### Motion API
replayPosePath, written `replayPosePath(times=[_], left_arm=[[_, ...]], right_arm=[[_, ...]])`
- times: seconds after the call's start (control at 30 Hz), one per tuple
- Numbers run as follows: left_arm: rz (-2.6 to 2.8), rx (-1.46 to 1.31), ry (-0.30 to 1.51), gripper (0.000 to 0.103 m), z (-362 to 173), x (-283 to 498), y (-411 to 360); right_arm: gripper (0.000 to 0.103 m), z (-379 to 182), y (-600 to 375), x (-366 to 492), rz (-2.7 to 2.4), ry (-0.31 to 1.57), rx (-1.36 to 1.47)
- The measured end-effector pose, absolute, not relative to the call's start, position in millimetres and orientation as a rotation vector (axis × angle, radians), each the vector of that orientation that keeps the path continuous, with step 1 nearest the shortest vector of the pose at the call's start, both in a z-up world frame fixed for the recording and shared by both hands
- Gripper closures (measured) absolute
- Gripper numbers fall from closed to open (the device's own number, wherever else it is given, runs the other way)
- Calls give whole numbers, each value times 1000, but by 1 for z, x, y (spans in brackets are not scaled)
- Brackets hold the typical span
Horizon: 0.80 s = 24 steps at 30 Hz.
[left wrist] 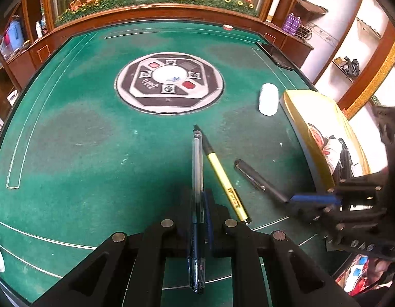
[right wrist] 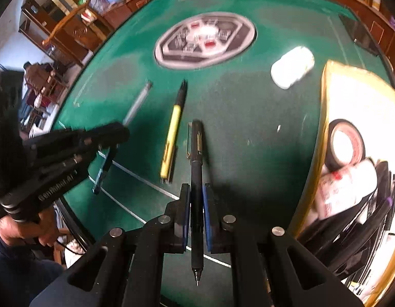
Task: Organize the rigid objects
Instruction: 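Drop the thin pen into the tray with the left gripper while the right gripper drops the black pen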
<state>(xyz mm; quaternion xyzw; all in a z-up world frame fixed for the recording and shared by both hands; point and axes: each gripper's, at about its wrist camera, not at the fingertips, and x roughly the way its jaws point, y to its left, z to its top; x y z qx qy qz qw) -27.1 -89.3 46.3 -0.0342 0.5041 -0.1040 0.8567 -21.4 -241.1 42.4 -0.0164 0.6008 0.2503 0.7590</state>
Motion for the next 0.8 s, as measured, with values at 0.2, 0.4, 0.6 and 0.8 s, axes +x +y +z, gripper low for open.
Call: replayPosePath(times=[0.2, 0.4, 0.6, 0.8], left_arm=[[-223, -71, 1061, 94, 45, -30, -88], [-205, -80, 1054, 94, 45, -33, -79], [-205, -86, 1051, 94, 45, -33, -76], [-232, -81, 1044, 94, 51, -30, -86]], right_arm=[[92, 34, -239, -22, 513, 1329, -61], [81, 27, -217, -15, 514, 1328, -151], [94, 29, -209, -23, 501, 1288, -226], [94, 53, -230, -24, 516, 1221, -101]])
